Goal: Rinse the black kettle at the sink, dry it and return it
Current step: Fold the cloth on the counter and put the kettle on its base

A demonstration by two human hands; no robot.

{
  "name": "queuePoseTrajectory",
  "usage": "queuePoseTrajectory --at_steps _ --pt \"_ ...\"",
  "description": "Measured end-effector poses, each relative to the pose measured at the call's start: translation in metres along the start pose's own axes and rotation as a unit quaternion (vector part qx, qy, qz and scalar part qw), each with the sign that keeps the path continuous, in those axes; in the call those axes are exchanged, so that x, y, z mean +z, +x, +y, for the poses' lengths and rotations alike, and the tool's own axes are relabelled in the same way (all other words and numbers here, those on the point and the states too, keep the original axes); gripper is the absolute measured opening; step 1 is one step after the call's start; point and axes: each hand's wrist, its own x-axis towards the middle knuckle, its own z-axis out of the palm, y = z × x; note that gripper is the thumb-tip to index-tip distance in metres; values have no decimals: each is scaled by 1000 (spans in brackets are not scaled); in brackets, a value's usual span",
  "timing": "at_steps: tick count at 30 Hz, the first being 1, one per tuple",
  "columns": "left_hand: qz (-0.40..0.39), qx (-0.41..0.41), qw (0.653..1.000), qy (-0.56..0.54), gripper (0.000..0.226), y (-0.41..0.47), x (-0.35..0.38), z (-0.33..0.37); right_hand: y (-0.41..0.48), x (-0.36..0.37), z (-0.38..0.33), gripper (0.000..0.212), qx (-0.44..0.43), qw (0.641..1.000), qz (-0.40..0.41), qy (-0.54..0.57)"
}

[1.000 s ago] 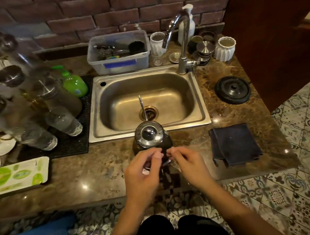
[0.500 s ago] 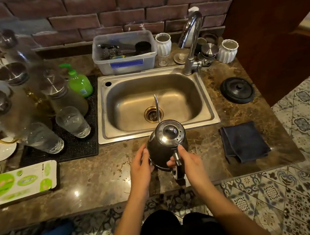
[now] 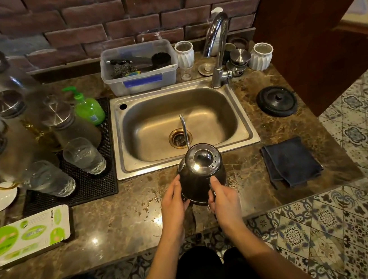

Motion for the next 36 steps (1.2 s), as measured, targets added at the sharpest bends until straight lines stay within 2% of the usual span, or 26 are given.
queuePoseTrajectory --at_steps 6,9,17,25,36 --pt "-7 1 1000 5 34 -1 2 0 7 1 6 64 -48 998 50 7" --pt "-6 4 1000 5 33 -1 11 2 16 -9 3 59 -44 997 56 23" --pt "-23 4 999 34 28 -7 27 -4 16 -41 -1 71 -85 994 72 -14" --pt "-50 31 997 40 27 -1 104 2 55 -105 -20 66 -75 994 83 -8" --pt "-44 32 998 39 36 28 257 13 144 -219 -64 61 -104 991 88 -12"
